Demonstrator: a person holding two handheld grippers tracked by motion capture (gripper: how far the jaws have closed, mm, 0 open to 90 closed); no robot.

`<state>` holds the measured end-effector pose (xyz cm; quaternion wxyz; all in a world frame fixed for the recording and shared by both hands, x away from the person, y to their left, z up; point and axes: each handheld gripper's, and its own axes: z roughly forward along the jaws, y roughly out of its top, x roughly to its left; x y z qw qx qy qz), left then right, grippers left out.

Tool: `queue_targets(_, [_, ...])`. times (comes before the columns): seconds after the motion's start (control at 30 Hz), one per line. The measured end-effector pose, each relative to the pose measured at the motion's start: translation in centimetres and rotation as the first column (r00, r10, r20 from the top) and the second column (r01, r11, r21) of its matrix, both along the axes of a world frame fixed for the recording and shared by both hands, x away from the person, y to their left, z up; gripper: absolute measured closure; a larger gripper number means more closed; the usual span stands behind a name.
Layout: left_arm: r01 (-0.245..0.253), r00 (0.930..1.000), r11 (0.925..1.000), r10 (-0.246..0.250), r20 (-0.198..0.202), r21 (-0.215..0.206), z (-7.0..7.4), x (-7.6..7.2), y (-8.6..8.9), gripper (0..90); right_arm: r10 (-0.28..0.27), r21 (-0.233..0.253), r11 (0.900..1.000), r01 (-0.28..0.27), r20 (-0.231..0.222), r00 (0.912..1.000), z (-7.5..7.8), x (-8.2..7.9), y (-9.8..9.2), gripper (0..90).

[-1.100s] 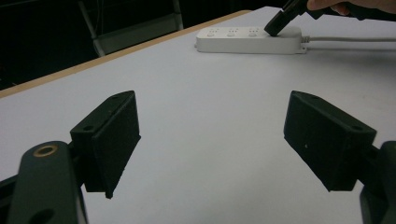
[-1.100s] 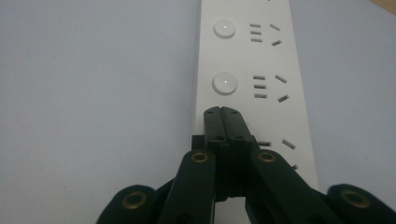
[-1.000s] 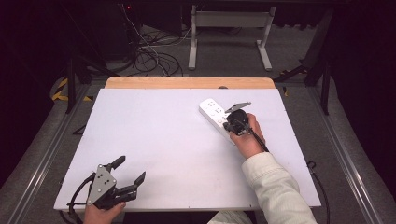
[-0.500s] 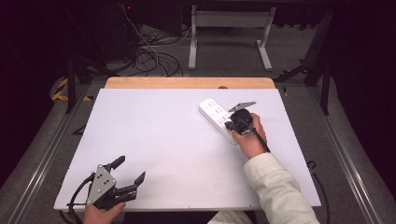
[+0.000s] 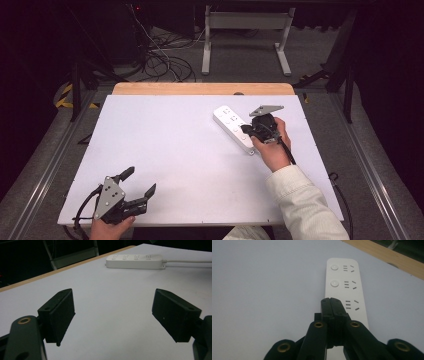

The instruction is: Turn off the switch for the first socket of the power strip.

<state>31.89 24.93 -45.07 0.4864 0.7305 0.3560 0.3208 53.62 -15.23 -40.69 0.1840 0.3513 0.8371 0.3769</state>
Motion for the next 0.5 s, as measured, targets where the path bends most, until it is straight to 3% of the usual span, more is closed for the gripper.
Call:
queue_targets(0.43, [-0.002, 1.0000, 1.0000, 0.002, -0.003, 0.000, 0.0, 0.0, 0.0, 18.8, 0.009, 0.016, 1.000, -0.009, 0.013, 0.9999, 1.0, -1.0, -0.3, 89.7])
queue_targets(0.5, [-0.003, 1.0000, 1.0000, 0.003, -0.004, 0.000, 0.0, 0.0, 0.0, 18.8, 0.013, 0.020, 1.000, -0.013, 0.015, 0.9998, 1.2, -1.1, -0.4, 84.4])
